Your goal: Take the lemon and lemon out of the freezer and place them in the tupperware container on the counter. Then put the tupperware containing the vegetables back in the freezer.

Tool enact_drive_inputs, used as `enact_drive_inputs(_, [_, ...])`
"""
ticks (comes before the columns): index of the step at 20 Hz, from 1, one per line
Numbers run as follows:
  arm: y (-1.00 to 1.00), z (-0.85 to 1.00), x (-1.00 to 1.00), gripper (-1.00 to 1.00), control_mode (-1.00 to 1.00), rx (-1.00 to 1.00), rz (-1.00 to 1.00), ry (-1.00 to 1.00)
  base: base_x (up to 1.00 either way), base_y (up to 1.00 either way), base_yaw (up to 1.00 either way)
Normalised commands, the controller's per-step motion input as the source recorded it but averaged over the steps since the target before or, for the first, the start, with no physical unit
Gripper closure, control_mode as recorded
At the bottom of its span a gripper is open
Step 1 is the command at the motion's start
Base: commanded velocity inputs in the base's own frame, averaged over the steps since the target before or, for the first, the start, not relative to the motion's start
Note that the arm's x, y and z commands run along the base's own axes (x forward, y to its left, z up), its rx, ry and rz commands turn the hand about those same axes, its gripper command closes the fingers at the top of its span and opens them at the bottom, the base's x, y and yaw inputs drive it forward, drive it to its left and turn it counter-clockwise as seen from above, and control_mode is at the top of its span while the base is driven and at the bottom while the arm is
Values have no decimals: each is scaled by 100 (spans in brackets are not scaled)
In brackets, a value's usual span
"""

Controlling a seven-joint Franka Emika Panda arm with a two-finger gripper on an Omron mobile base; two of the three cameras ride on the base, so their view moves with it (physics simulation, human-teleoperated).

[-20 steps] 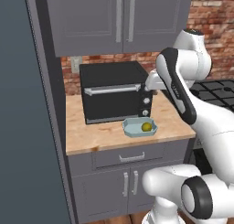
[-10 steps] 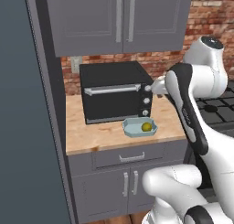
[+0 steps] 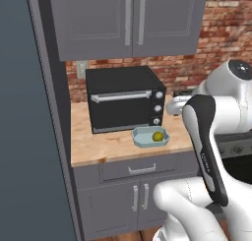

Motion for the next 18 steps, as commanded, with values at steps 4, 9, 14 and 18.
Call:
enact_drive_inputs(4, [3, 6, -39, -100, -100, -4, -8, 0, 0, 0, 0])
enact_drive_inputs(9, [0, 3, -8, -100, -100, 0, -4, 5, 0, 0, 0])
enact_drive_inputs(14, [0, 0, 0, -100, -100, 0, 0, 2, 0, 0, 0])
enact_drive_inputs(18, [0, 0, 0, -100, -100, 0, 0, 0, 0, 0, 0])
